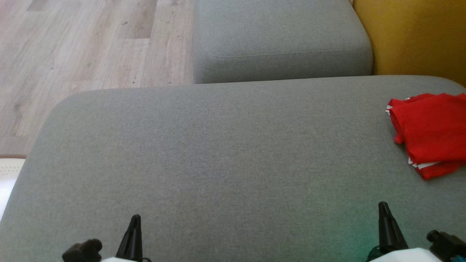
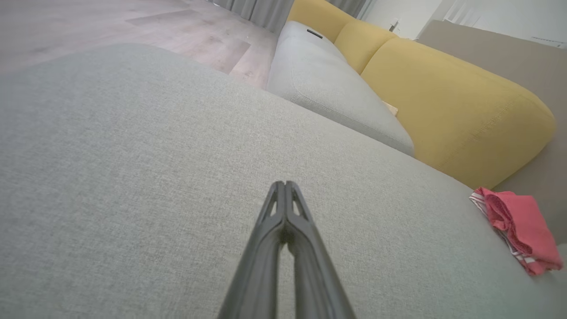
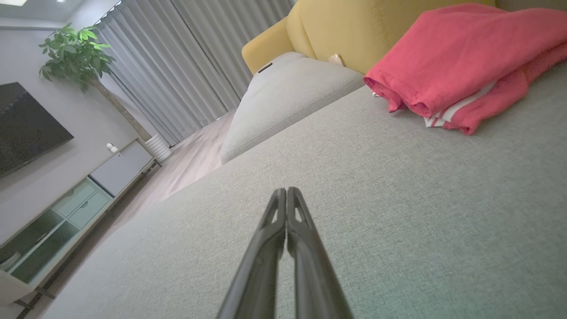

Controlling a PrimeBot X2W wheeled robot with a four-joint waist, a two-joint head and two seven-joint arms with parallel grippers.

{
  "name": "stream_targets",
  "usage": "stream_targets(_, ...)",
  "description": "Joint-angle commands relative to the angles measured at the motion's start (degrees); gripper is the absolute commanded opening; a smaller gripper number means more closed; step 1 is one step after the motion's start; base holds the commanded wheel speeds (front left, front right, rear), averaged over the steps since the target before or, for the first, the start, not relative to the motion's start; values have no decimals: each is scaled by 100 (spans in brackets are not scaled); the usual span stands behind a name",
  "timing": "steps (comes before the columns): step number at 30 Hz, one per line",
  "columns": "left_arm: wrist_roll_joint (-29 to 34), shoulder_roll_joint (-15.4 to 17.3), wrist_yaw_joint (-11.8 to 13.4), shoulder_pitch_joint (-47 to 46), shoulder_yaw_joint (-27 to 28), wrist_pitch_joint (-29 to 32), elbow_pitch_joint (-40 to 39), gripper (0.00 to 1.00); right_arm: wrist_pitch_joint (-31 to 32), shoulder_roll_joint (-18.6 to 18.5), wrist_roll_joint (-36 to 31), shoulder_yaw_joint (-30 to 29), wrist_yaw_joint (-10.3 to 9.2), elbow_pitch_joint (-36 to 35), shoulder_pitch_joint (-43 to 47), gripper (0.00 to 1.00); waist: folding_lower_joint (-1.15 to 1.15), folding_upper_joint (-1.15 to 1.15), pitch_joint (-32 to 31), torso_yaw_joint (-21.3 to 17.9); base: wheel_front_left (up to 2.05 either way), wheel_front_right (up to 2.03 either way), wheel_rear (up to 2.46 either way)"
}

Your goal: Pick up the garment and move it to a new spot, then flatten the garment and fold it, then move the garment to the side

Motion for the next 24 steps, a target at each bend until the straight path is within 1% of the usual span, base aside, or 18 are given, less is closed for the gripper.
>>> stream_targets(1, -143, 82, -36, -341, 138, 16, -159, 0, 23, -93, 152, -12, 14, -156, -372, 0, 0, 0, 6, -2, 0, 0, 0)
stream_targets(24, -1823, 111, -275, -755, 435, 353, 34, 0, 378, -123, 1752, -136, 22, -122, -712, 0, 0, 0, 165, -44, 0, 0, 0)
